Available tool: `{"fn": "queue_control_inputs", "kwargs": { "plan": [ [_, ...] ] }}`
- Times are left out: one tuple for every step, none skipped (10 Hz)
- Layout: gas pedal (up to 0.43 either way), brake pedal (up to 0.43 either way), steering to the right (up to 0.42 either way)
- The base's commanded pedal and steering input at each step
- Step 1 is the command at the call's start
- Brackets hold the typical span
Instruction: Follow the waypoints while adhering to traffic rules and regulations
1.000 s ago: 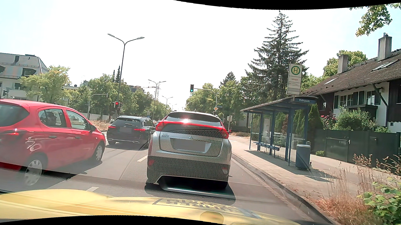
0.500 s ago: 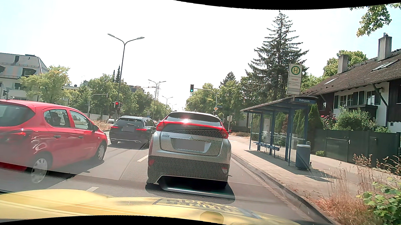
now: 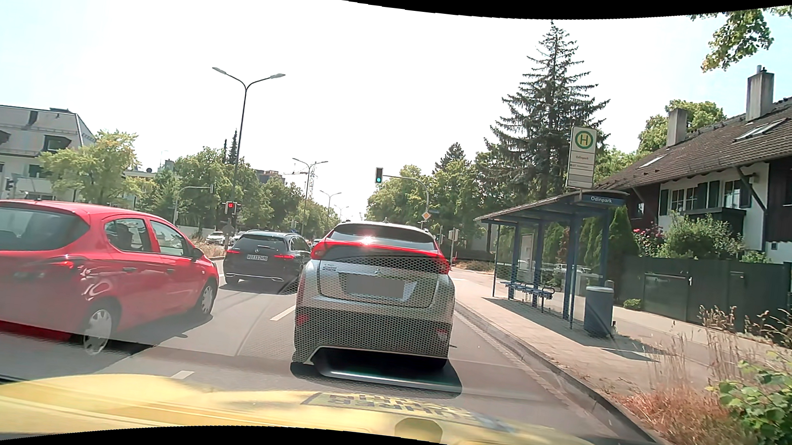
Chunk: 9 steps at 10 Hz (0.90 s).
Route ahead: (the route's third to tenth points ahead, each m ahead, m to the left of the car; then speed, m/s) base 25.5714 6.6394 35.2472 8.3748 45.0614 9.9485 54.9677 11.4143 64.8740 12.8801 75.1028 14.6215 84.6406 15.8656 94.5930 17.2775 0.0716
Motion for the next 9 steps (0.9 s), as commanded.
{"fn": "queue_control_inputs", "kwargs": {
  "plan": [
    [0.000, 0.000, -0.015],
    [0.000, 0.000, -0.015],
    [0.000, 0.000, -0.015],
    [0.000, 0.000, -0.014],
    [0.000, 0.000, -0.015],
    [0.000, 0.000, -0.016],
    [0.000, 0.000, -0.020],
    [0.000, 0.000, -0.022],
    [0.067, 0.000, -0.024]
  ]
}}
